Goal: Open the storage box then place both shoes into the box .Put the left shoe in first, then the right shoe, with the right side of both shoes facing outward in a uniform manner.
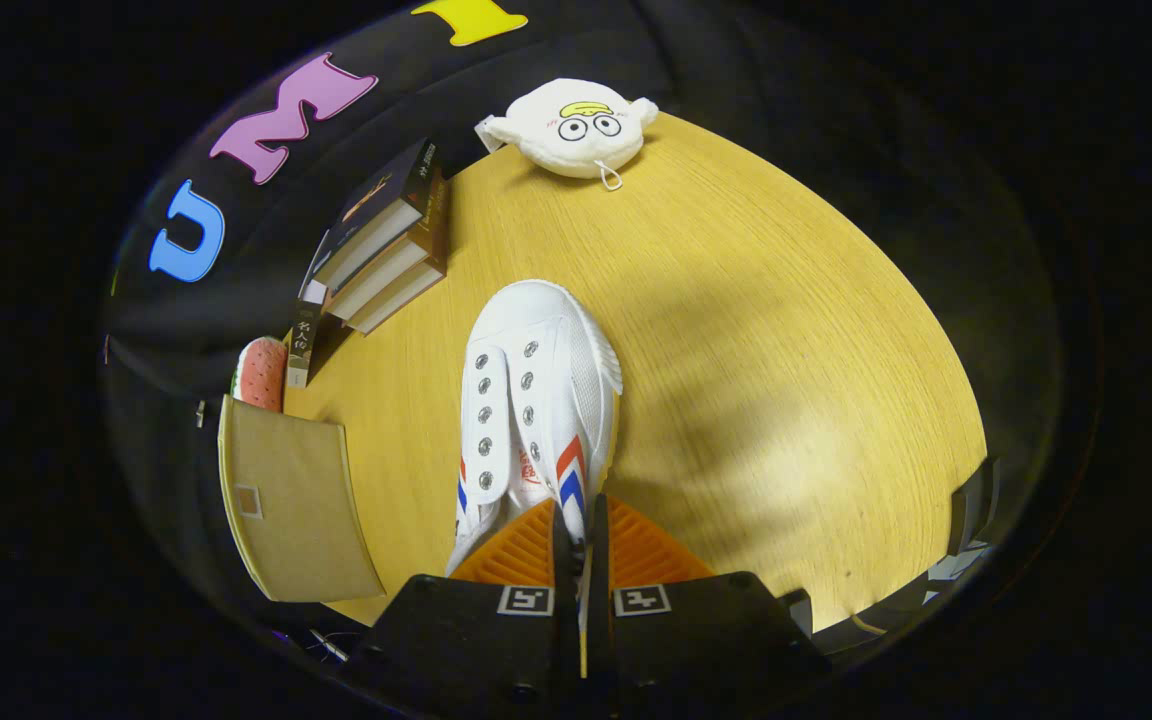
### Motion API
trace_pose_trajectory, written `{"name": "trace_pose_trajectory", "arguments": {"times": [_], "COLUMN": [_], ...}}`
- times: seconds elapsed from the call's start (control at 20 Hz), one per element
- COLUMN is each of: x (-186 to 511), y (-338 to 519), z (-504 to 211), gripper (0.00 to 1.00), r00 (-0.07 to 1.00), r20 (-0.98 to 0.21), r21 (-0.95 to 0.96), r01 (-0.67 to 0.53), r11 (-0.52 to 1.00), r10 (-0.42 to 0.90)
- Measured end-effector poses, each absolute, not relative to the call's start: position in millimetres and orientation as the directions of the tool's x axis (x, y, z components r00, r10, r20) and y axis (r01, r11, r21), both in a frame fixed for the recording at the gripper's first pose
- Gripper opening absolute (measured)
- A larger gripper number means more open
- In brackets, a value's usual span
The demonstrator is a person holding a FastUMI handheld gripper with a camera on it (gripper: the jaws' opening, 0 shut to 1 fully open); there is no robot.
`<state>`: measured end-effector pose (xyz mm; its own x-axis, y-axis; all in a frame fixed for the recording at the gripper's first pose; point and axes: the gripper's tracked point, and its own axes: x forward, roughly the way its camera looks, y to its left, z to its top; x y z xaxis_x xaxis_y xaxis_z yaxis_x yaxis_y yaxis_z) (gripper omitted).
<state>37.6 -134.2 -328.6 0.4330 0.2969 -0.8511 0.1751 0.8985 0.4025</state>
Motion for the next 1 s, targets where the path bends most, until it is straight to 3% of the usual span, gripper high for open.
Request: {"name": "trace_pose_trajectory", "arguments": {"times": [0.7, 1.0], "x": [19, 8], "y": [25, 111], "z": [-172, -157], "gripper": [0.07, 0.07], "r00": [0.536, 0.497], "r20": [-0.743, -0.714], "r21": [0.496, 0.558], "r01": [0.039, -0.023], "r11": [0.867, 0.83], "r10": [0.401, 0.494]}}
